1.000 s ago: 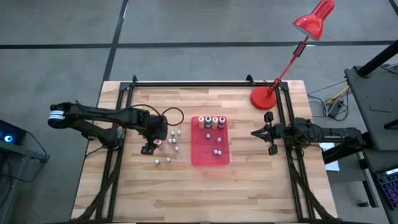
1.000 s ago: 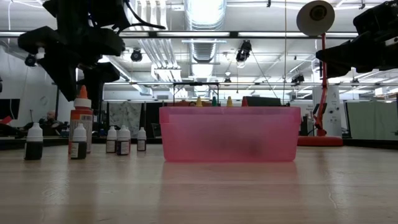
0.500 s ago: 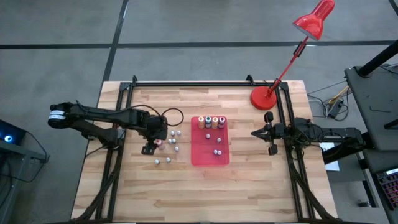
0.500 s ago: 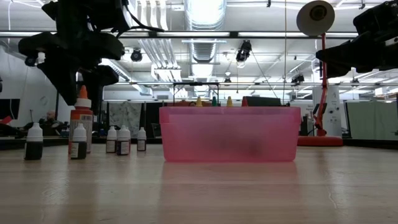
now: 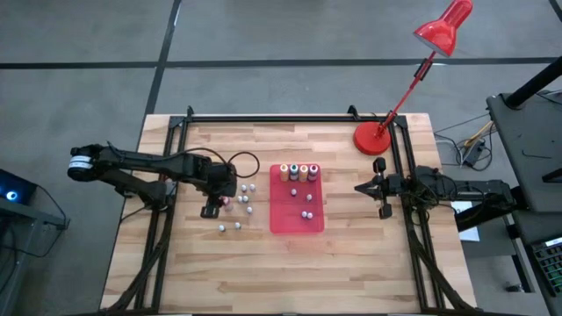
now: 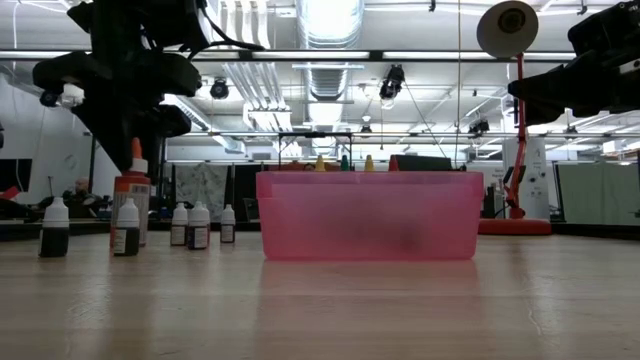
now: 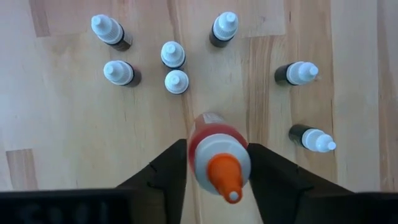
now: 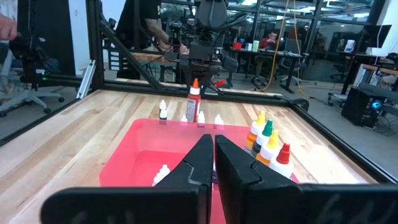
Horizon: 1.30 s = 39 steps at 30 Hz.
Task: Pick & Place food coloring
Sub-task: Put the large orange food coloring bottle into the red bin
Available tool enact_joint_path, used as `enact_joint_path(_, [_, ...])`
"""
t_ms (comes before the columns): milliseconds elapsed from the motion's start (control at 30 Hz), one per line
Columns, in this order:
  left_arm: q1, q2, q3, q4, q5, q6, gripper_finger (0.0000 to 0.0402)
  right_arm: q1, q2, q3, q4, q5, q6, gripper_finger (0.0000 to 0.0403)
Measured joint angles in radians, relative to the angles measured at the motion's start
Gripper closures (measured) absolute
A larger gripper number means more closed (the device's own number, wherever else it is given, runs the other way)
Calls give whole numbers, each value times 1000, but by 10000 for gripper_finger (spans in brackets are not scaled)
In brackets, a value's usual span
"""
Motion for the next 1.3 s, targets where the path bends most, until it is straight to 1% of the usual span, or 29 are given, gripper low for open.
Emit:
enact_joint_path(133, [0,0,0,1,0,-1,295,0,0,0,0,0,0,394])
enact_joint_path(233, [0,0,1,1,0,-2,308,0,0,0,0,0,-2,394])
enact_joint_path(367, [0,0,1,1,-6,-5,305,0,0,0,0,0,-2,394])
enact_joint_path(533, [0,1,21,-19,-37,-6,301,0,0,0,0,0,-2,394])
enact_joint_path(700, [2,1,68,-32,-37,-6,304,0,0,0,0,0,-1,394])
enact_joint_path(933, [2,3,169,-58,-55,-5,304,0,0,0,0,0,1,394])
enact_joint_path(1300, [8,83,319,-75,-60,23,304,0,0,0,0,0,-2,394])
